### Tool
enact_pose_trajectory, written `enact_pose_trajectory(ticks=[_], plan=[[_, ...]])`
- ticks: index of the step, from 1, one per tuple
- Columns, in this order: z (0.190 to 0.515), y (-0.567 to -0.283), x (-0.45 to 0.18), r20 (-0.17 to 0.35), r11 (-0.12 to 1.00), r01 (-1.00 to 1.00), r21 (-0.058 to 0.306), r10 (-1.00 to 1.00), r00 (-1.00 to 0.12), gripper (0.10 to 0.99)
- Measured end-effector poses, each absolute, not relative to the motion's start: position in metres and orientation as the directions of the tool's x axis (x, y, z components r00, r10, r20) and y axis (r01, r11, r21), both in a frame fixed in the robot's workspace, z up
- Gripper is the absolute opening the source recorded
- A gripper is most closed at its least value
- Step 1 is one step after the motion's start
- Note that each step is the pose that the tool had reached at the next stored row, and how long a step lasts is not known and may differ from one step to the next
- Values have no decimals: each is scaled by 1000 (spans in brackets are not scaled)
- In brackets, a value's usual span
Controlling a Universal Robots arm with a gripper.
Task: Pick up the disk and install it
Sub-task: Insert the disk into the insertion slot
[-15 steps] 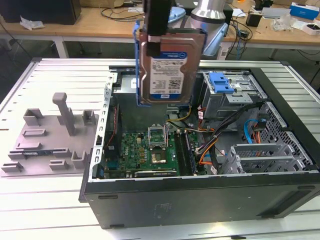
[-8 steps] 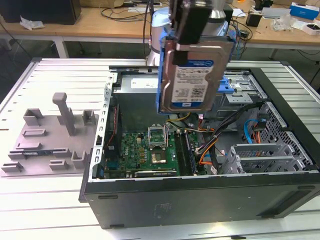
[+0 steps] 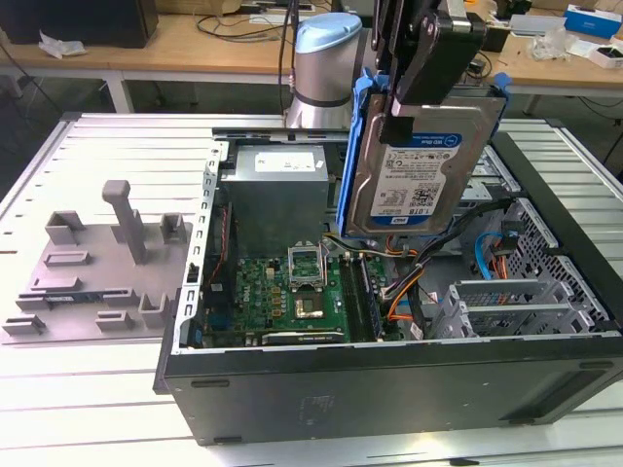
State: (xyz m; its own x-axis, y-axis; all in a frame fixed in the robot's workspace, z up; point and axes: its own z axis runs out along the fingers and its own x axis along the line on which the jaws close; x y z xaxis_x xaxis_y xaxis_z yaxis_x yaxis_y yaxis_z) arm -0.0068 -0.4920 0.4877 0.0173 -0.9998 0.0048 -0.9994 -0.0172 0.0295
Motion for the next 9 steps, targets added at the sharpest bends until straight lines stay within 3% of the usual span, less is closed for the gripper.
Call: enact_pose_trajectory(ticks=[9], plan=[[488, -492, -7, 5, -17, -999, 30, -1000, 17, 369]])
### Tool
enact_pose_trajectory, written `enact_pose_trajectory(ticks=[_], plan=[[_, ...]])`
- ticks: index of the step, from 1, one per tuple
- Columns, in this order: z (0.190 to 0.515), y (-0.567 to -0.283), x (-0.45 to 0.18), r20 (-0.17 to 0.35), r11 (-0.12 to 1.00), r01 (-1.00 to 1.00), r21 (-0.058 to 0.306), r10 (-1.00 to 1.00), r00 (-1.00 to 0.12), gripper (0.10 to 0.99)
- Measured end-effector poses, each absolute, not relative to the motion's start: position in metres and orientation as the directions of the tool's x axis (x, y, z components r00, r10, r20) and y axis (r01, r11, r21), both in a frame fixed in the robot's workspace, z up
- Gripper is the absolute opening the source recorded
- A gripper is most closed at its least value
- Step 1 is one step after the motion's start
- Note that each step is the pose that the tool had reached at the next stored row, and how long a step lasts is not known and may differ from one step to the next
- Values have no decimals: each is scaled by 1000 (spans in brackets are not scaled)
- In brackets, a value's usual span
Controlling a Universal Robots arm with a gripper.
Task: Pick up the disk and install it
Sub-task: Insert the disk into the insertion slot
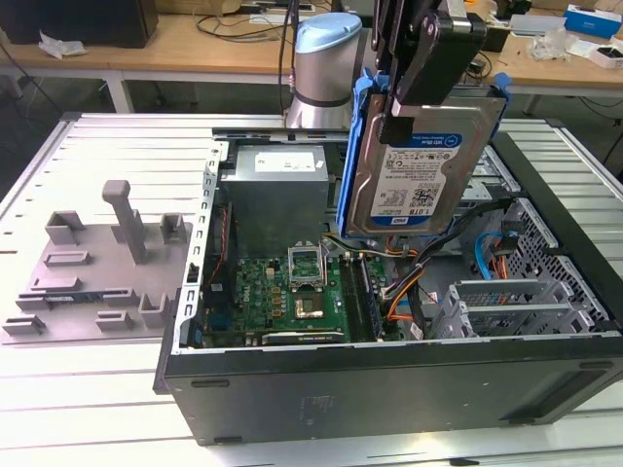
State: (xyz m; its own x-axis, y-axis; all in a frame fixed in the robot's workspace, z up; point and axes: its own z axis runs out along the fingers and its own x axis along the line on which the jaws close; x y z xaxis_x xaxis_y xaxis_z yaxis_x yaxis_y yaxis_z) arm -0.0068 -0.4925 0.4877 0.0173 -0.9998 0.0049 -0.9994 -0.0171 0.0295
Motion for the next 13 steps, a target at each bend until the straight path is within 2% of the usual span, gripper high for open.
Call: enact_pose_trajectory(ticks=[13], plan=[[482, -513, -8, -9, -14, -1000, 21, -1000, 13, 369]])
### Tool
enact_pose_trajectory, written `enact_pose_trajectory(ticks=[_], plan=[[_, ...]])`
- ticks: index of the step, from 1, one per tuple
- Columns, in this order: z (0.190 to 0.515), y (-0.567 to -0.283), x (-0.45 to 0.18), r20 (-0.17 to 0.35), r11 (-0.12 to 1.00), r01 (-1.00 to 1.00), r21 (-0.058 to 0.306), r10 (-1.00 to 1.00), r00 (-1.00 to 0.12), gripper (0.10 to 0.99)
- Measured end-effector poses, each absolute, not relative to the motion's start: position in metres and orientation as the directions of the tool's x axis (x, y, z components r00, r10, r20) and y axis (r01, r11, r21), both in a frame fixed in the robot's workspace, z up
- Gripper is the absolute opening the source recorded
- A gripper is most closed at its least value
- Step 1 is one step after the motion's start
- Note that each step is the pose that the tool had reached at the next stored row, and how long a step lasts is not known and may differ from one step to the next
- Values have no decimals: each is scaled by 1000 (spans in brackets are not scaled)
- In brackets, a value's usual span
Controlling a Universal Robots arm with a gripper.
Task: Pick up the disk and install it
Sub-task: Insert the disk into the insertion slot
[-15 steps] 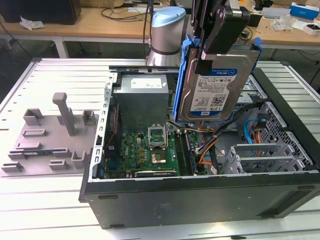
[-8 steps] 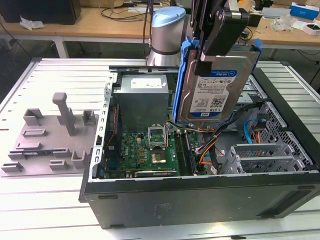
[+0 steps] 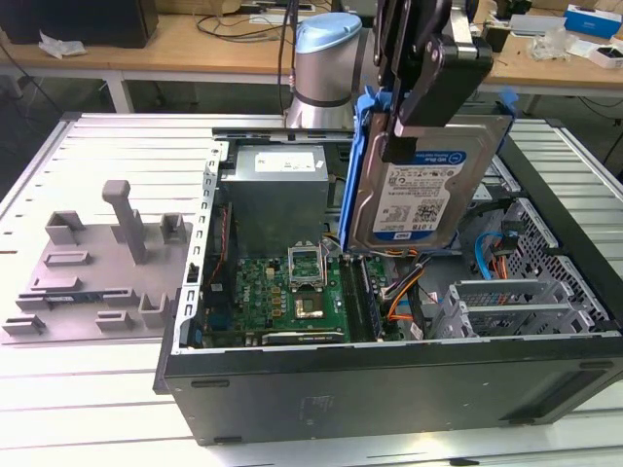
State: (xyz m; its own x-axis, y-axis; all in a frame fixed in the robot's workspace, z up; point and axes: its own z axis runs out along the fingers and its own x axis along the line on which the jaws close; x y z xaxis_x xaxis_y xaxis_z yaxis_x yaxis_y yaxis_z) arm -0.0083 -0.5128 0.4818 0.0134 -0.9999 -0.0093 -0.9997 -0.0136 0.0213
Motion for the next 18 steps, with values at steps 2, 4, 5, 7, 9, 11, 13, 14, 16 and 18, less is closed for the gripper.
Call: enact_pose_trajectory(ticks=[2, 4, 5, 7, 9, 11, 13, 14, 16, 18], plan=[[481, -515, -7, -10, -10, -1000, 21, -1000, 10, 369], [480, -518, -4, -10, -8, -1000, 21, -1000, 7, 369], [480, -518, -2, -10, -7, -1000, 21, -1000, 7, 369], [480, -520, 2, -10, -7, -1000, 21, -1000, 7, 369], [479, -524, 10, -12, -7, -1000, 21, -1000, 7, 369], [478, -527, 12, -16, -7, -1000, 21, -1000, 7, 369], [477, -533, 14, -29, -8, -1000, 21, -1000, 7, 369], [476, -534, 16, -32, -8, -1000, 21, -999, 7, 369], [476, -536, 21, -36, -8, -1000, 21, -999, 7, 369], [475, -537, 26, -39, -8, -1000, 21, -999, 7, 369]])
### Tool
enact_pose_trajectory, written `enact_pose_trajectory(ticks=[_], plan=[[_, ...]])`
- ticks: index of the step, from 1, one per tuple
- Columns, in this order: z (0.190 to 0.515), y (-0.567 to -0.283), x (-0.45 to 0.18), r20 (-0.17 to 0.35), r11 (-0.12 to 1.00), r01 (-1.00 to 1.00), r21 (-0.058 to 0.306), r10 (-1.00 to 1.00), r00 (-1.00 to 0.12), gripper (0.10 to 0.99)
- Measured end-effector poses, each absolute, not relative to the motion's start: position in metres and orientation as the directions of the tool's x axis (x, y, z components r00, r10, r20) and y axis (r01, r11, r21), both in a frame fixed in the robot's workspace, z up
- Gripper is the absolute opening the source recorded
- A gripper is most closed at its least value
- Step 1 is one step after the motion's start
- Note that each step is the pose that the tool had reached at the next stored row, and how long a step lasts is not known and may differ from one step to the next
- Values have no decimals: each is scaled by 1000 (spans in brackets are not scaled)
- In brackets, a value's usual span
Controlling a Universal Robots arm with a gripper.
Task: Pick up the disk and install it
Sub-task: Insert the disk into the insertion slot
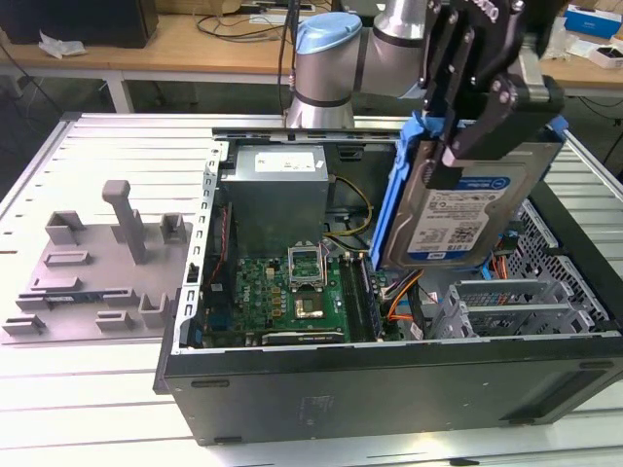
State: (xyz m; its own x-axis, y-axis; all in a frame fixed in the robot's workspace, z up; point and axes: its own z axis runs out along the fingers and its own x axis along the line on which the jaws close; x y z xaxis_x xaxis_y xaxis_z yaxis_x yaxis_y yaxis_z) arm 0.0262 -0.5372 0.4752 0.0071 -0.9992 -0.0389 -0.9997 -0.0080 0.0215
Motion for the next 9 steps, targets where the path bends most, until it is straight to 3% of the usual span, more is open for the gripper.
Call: enact_pose_trajectory(ticks=[9], plan=[[474, -546, 54, -41, -8, -1000, 22, -999, 7, 369]])
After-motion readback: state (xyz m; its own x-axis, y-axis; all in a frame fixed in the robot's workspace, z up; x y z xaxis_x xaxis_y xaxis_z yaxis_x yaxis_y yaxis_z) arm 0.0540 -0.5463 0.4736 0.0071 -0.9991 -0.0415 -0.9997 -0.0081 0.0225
